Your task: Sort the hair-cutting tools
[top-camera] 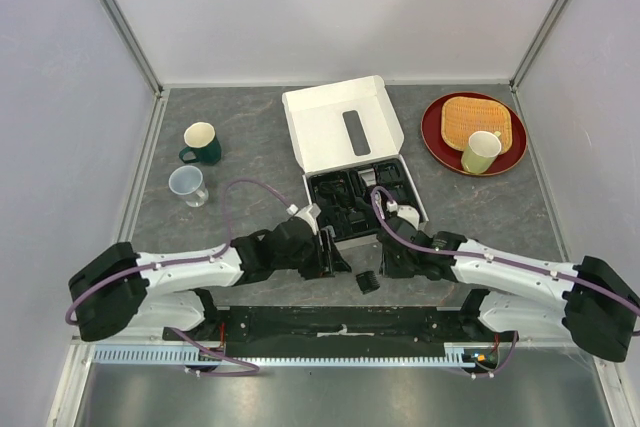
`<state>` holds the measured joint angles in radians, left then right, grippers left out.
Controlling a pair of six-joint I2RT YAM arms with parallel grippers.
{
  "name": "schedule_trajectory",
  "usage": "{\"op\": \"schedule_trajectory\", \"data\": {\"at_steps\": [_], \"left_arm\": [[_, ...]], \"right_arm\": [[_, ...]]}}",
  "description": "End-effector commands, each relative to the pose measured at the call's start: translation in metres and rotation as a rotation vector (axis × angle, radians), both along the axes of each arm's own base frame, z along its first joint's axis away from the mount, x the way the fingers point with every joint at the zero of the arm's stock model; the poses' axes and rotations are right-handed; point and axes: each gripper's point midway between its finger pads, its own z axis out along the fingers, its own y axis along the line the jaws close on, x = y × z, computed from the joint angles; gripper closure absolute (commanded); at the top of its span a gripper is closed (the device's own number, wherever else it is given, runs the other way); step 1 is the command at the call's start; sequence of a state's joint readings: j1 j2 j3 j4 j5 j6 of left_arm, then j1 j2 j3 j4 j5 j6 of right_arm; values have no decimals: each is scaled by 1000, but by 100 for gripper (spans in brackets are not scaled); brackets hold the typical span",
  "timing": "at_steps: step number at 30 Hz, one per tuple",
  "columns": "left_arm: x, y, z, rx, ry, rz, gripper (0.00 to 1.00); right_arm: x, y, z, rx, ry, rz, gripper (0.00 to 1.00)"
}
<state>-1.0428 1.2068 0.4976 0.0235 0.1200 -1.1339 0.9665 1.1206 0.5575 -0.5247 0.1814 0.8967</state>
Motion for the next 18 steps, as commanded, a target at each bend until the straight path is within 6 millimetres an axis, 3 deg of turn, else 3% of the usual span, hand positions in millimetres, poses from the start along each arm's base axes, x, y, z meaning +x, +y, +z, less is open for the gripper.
{"op": "schedule_trajectory", "data": {"at_steps": [1,11,18], "left_arm": [[17,-21,10,-77,-2,119,42],[-6,-39,-35,-55,119,167,57],[-14,-40,-54,-37,156,249,61]], "right_arm": [[-1,-2,0,53,-13,-49,67],[-9,0,-2,128,9,-80,68],[-15,4,-5,157,28,-45,69]]}}
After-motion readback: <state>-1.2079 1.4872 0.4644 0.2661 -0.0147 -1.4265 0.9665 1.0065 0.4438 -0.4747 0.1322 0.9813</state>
